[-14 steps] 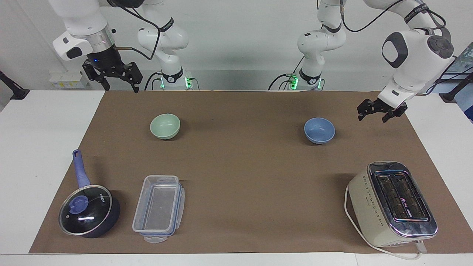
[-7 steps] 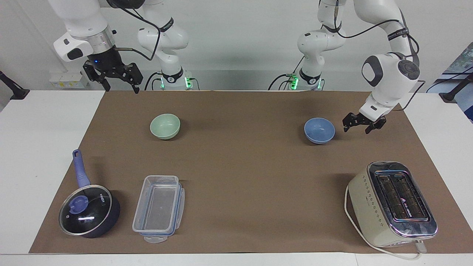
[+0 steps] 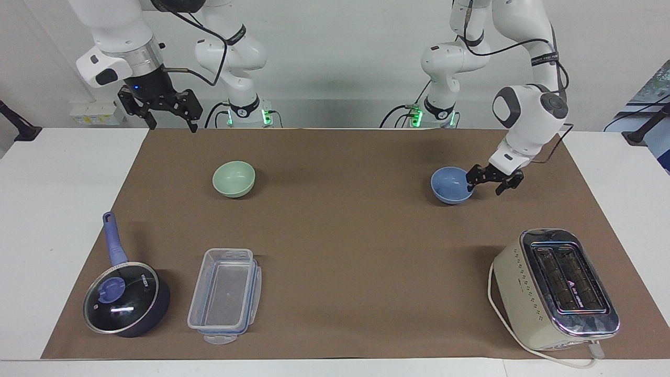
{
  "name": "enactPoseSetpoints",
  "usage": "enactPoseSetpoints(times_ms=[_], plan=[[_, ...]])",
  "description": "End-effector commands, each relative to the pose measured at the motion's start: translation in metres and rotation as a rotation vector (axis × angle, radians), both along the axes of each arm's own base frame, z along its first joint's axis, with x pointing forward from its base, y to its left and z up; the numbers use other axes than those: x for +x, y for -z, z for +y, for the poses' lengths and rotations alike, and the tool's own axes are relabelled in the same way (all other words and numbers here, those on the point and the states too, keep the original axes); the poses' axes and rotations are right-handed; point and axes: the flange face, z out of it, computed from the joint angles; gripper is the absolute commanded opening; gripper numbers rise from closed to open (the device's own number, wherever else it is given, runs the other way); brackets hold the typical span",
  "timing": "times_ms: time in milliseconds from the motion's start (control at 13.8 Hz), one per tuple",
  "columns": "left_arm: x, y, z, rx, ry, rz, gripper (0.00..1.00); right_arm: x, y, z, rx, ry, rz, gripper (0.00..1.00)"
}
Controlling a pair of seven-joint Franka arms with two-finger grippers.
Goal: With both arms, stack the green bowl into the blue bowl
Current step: 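Reach the left gripper to the rim of the light blue bowl, then grip the blue bowl rim and slide it toward the table center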
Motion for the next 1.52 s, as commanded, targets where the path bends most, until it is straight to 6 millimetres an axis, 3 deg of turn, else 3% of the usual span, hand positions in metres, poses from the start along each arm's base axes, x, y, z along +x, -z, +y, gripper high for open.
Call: enactPoseSetpoints(times_ms=[0,72,289,795,940,1446], plan=[[-0.008,0.001,-0.001,-0.010,-0.037,-0.018,0.14,-0.007,0.000,-0.003,0.018,0.025,-0.006,1.00],[-0.007,0.000,0.002,-0.010,-0.033,-0.019,0.00,-0.007,0.000,-0.003,0.018,0.025,-0.006,1.00],[-0.001,-0.003,0.006,-0.012,-0.040,-0.024,0.00,-0.007,0.001,-0.003,0.018,0.025,-0.004,1.00],[0.021,-0.085,0.001,-0.043,-0.022,0.020,0.00,-0.006,0.001,-0.006,0.018,0.028,-0.009,1.00],[0.025,-0.094,-0.012,-0.046,-0.037,0.022,0.00,-0.006,0.001,-0.011,0.016,0.037,-0.010,1.00],[0.017,-0.097,-0.098,-0.054,-0.044,0.016,0.00,-0.006,0.000,-0.010,0.018,0.036,-0.012,1.00]])
